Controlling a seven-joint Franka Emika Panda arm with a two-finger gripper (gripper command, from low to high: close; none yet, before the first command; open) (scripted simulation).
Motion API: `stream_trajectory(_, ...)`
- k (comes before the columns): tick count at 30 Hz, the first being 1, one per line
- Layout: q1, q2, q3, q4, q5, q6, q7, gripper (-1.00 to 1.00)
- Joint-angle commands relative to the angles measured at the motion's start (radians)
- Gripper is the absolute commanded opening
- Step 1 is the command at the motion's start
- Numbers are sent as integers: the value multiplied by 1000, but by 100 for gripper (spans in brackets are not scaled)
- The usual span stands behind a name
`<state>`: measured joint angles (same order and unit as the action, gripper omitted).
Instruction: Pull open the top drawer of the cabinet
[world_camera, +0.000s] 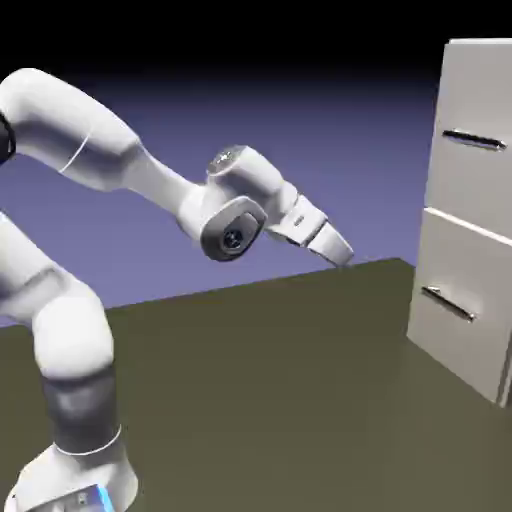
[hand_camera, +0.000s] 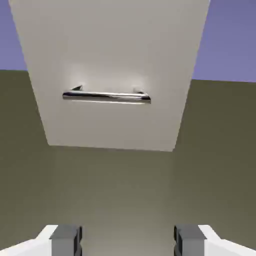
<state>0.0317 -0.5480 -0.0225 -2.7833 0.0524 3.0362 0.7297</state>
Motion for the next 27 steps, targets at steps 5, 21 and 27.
stream_trajectory(5, 82, 91, -93, 111, 218, -3, -47, 0)
stream_trajectory(21, 343, 383, -392, 466, 913, -15, -197, 0)
stream_trajectory(27, 441, 492, -505, 599, 1174, -19, -253, 0)
